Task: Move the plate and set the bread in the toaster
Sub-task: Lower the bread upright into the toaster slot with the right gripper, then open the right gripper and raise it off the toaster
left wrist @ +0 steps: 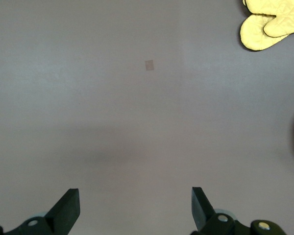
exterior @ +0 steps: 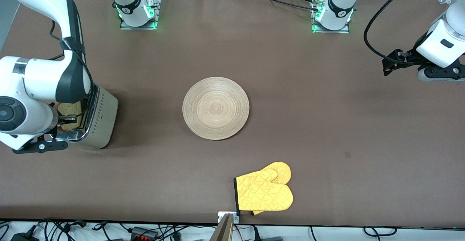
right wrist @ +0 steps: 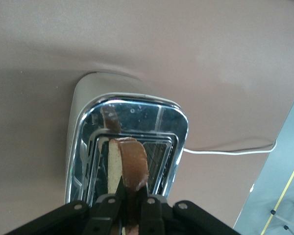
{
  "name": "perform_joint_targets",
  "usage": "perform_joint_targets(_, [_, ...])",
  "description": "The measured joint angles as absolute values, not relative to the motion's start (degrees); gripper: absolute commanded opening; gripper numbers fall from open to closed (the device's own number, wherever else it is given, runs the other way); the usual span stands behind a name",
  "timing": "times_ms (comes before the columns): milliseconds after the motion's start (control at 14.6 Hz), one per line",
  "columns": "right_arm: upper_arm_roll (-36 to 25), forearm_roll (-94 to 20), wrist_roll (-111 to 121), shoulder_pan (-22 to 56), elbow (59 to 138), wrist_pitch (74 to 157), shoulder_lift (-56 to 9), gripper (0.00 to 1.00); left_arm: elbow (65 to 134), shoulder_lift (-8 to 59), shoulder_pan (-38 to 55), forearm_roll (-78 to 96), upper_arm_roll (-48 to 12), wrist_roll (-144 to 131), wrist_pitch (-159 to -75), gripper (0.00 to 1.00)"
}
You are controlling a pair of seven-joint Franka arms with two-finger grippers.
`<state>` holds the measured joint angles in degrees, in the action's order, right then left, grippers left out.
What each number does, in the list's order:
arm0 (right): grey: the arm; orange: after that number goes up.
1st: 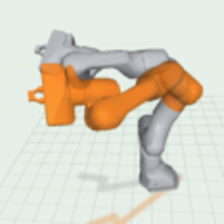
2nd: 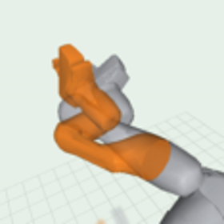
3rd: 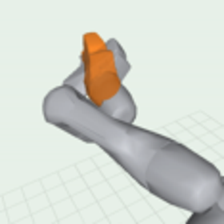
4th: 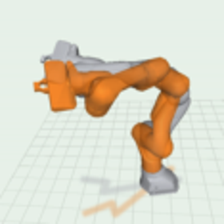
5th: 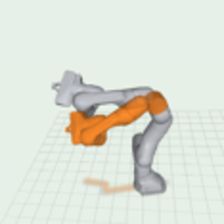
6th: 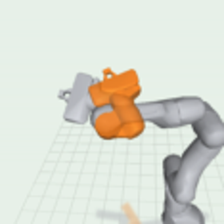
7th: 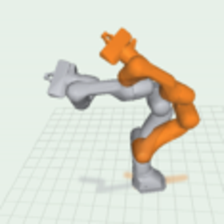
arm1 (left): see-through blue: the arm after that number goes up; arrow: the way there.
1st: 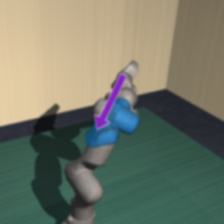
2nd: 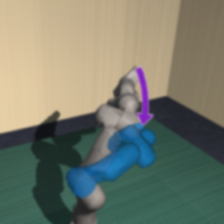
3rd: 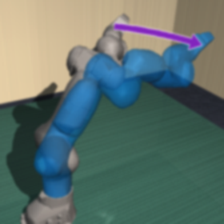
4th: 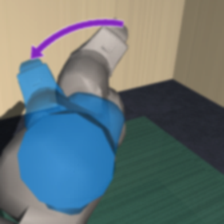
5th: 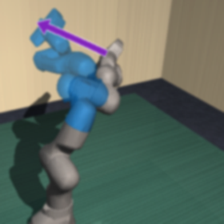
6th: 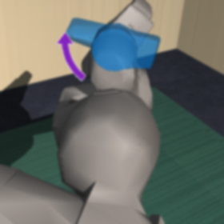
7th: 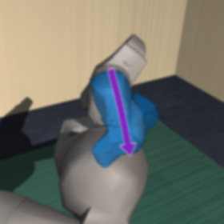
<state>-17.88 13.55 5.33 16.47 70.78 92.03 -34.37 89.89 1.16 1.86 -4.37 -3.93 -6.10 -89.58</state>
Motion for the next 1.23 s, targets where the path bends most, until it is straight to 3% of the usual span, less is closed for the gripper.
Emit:
perform_joint_targets(479, [-17.67, 10.92, -0.85, 17.03, 70.65, 91.67, -34.88, 0.00, 89.87, 1.16, 1.85, -4.37, -3.93, -6.16, -89.58, 1.00])
perform_joint_targets(548, [-17.67, 10.82, -1.10, 17.00, 70.65, 91.58, -34.88, 0.29, 89.87, 1.16, 1.85, -4.37, -3.93, -6.17, -89.58, 1.00])
perform_joint_targets(616, [-17.67, 10.77, -1.07, 16.92, 70.65, 91.54, -34.88, 0.72, 89.87, 1.16, 1.85, -4.37, -3.92, -6.17, -89.58, 1.00])
perform_joint_targets(685, [-17.68, 10.43, -0.60, 16.80, 70.65, 91.50, -34.88, 1.00, 89.87, 1.16, 1.83, -4.37, -3.90, -6.17, -89.58, 1.00])
perform_joint_targets(1233, [-18.58, -2.92, 20.19, 11.89, 69.60, 88.92, -33.20, 1.00, 89.86, 1.16, 2.00, -4.37, -3.98, -6.20, -89.58, 1.00])
